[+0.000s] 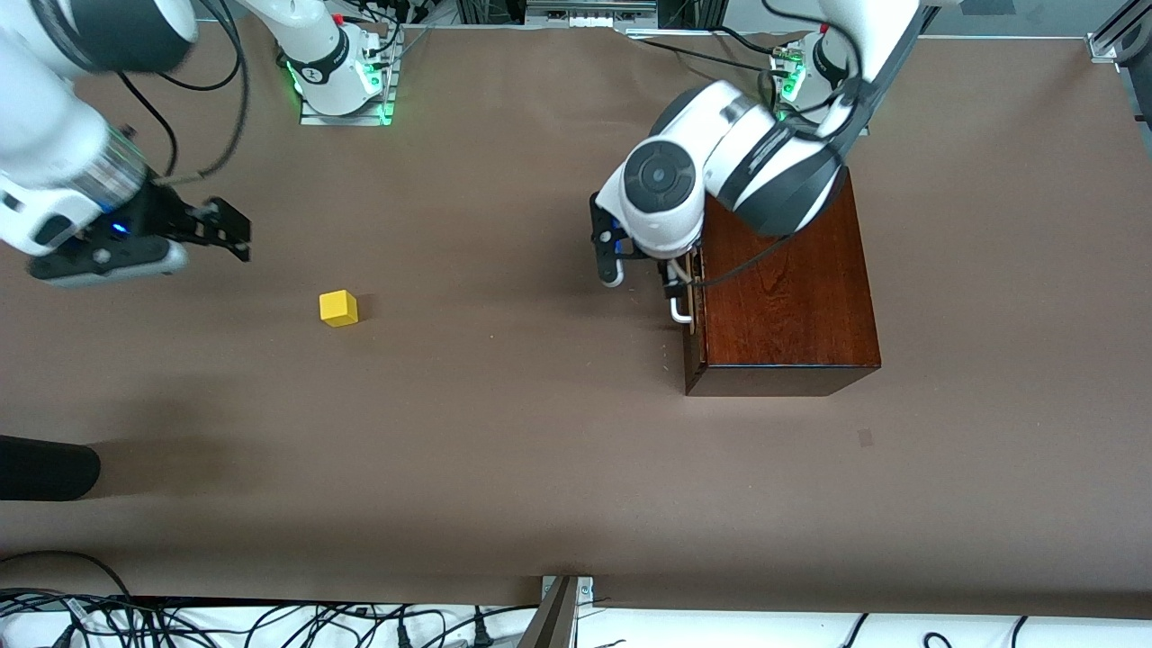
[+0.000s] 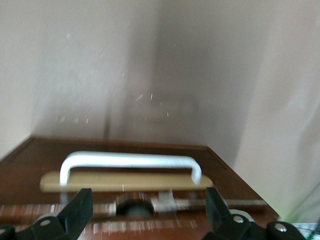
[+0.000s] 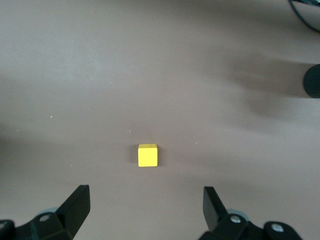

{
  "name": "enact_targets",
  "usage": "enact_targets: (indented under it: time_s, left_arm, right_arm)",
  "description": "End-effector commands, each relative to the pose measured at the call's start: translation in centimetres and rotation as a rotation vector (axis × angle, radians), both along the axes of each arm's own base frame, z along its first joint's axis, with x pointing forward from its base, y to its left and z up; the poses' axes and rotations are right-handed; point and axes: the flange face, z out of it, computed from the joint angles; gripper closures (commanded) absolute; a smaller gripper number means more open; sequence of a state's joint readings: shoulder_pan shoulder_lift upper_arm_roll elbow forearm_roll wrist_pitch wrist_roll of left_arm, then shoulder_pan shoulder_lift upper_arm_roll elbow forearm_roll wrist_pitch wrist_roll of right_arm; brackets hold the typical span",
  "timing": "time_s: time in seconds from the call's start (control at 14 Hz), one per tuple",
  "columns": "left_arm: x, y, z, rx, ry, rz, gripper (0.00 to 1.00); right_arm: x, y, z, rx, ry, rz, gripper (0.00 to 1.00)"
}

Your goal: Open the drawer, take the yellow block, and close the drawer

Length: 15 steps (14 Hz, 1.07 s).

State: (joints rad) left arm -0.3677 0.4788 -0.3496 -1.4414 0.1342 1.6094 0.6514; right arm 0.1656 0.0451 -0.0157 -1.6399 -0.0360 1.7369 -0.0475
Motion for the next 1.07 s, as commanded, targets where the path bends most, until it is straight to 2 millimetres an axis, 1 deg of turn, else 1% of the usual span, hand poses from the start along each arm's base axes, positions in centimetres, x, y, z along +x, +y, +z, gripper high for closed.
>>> enact_targets:
  time_s: [0.0, 0.07, 0.14, 0.21, 0.28, 0.36, 0.43, 0.5, 0.57, 0.64, 0.78, 0.93, 1.0]
  left_arm:
    - [0.2, 3.7, 6.7, 0.022, -0.066, 0.204, 0.00]
    - [0.4, 5.7, 9.3, 0.031, -0.096, 0.283, 0.00]
    - [1.3, 8.2, 10.6, 0.031, -0.105, 0.338, 0.00]
    - [2.1, 10.7, 11.5, 0.032, -0.100, 0.390, 0.00]
    - [2.7, 12.3, 12.0, 0.032, -0.102, 0.435, 0.00]
    - [3.3, 13.6, 12.0, 0.030, -0.099, 0.458, 0.00]
    - [4.7, 16.4, 12.9, 0.009, -0.105, 0.511, 0.00]
    - [5.4, 17.6, 13.5, 0.003, -0.114, 0.531, 0.00]
    - [5.6, 18.3, 14.0, 0.013, -0.121, 0.546, 0.00]
    - [5.6, 18.5, 14.3, 0.015, -0.123, 0.553, 0.00]
    - [5.8, 19.3, 14.8, 0.014, -0.132, 0.584, 0.00]
    - [6.5, 21.4, 17.2, 0.008, -0.162, 0.675, 0.00]
    - [6.2, 22.0, 18.0, 0.023, -0.150, 0.705, 0.00]
  right_arm:
    - [0.4, -0.3, 0.5, 0.006, 0.028, 0.013, 0.00]
    - [0.4, -0.2, 0.6, 0.011, 0.025, 0.013, 0.00]
    - [0.4, -0.2, 0.8, 0.013, 0.023, 0.013, 0.00]
    - [0.3, -0.2, 0.9, 0.013, 0.023, 0.011, 0.00]
    - [0.3, -0.2, 1.0, 0.014, 0.022, 0.005, 0.00]
    - [0.3, -0.2, 1.0, 0.014, 0.019, 0.003, 0.00]
    - [0.3, -0.3, 1.0, 0.015, 0.021, -0.003, 0.00]
    - [0.4, -0.3, 0.9, 0.020, 0.022, -0.002, 0.00]
    - [0.4, -0.3, 1.0, 0.054, 0.026, -0.007, 0.00]
    - [0.2, -0.4, 1.1, 0.089, 0.038, -0.017, 0.00]
    - [-0.3, 0.1, 1.0, 0.089, 0.071, -0.010, 0.00]
    - [-0.2, -0.2, 1.2, 0.075, 0.077, -0.005, 0.00]
    - [-0.2, -0.6, 1.4, 0.072, 0.076, -0.006, 0.00]
